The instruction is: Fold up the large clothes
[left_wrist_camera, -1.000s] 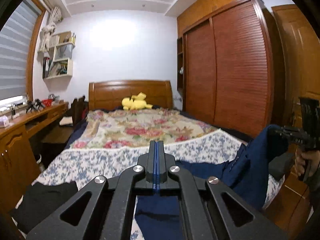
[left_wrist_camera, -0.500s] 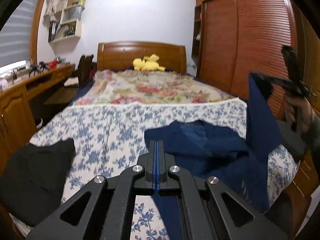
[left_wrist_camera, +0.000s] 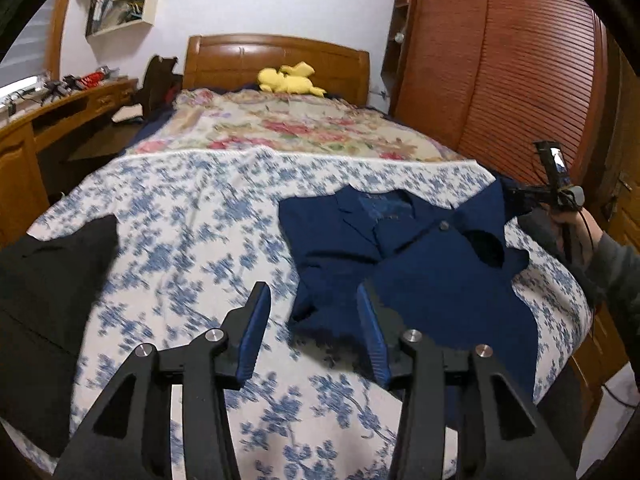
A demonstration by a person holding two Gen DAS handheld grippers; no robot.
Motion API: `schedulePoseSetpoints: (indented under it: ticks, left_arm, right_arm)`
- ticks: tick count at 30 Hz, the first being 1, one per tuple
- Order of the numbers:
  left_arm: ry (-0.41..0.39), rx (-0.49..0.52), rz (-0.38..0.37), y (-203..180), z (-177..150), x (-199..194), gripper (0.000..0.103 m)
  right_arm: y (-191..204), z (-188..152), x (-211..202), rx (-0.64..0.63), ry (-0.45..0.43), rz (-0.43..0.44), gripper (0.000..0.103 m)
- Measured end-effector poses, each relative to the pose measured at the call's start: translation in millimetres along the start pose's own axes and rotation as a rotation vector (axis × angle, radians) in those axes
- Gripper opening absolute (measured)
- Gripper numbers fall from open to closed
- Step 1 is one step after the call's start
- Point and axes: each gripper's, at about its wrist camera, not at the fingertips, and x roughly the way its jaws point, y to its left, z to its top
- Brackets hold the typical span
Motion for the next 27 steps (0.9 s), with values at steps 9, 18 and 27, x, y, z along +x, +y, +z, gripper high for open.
schedulePoseSetpoints:
  ticks: [9, 18, 27]
  left_arm:
    - [0.139, 0.070, -0.086, -52.6, -50.3, 29.9, 0.047]
    - [0.256, 0.074, -0.157, -86.1, -96.0, 39.3, 0.047]
    - [0.275, 0.079, -0.213, -113.0, -113.7, 33.9, 0.069]
  right_arm:
    - [11.5, -52.6, -29.3, -0.014, -0.021, 0.184, 0.051]
    - [17.7, -105.4, -68.2, -0.044, -0.021, 0.301, 0.051]
    - [22.4, -125.9, -78.6, -0.071, -0.021, 0.325, 0.051]
